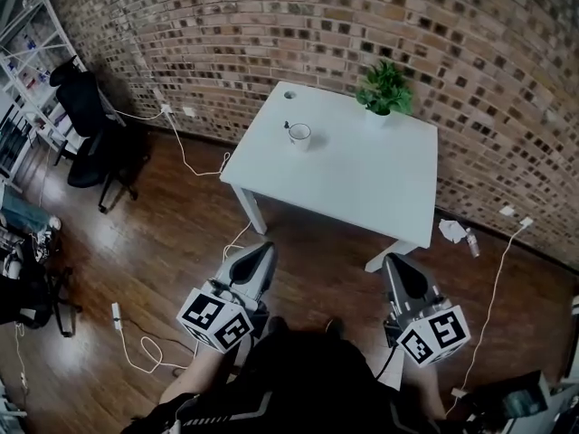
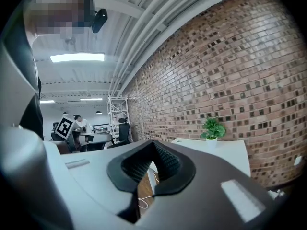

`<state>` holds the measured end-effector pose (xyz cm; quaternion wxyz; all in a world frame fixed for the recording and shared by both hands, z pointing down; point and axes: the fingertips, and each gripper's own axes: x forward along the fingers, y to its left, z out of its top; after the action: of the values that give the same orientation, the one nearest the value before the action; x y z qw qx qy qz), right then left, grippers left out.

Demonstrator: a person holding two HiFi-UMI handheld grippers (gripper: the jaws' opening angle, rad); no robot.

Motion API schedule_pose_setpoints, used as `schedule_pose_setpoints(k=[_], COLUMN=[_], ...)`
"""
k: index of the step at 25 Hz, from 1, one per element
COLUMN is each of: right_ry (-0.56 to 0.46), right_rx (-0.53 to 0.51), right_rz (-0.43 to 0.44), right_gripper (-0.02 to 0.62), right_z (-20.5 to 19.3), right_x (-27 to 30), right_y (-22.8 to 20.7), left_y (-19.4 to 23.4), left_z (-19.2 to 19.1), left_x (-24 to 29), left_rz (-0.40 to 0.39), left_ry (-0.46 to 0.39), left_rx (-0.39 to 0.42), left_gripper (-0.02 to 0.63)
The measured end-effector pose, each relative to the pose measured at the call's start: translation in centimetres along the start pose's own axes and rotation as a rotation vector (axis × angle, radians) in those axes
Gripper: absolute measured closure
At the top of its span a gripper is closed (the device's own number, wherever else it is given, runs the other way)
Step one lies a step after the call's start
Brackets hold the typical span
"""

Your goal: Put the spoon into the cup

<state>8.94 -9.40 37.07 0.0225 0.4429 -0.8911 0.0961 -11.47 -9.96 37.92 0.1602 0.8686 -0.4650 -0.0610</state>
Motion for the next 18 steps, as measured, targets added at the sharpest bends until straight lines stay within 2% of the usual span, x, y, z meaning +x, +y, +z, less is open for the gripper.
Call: schedule_pose_setpoints(k=[18], right_ry=[-0.029], right_rx=[0.001], right_rz=[-0.027], right_gripper=[0.589], right_z=[0.6], right_x=[-0.4], right_y=[-0.3], left_y=[-0.4], left_z=[0.9], left_x=[-1.9], left_rz=[0.028], left_ry=[-0.026], left_rx=[0.024], left_gripper=[0.595])
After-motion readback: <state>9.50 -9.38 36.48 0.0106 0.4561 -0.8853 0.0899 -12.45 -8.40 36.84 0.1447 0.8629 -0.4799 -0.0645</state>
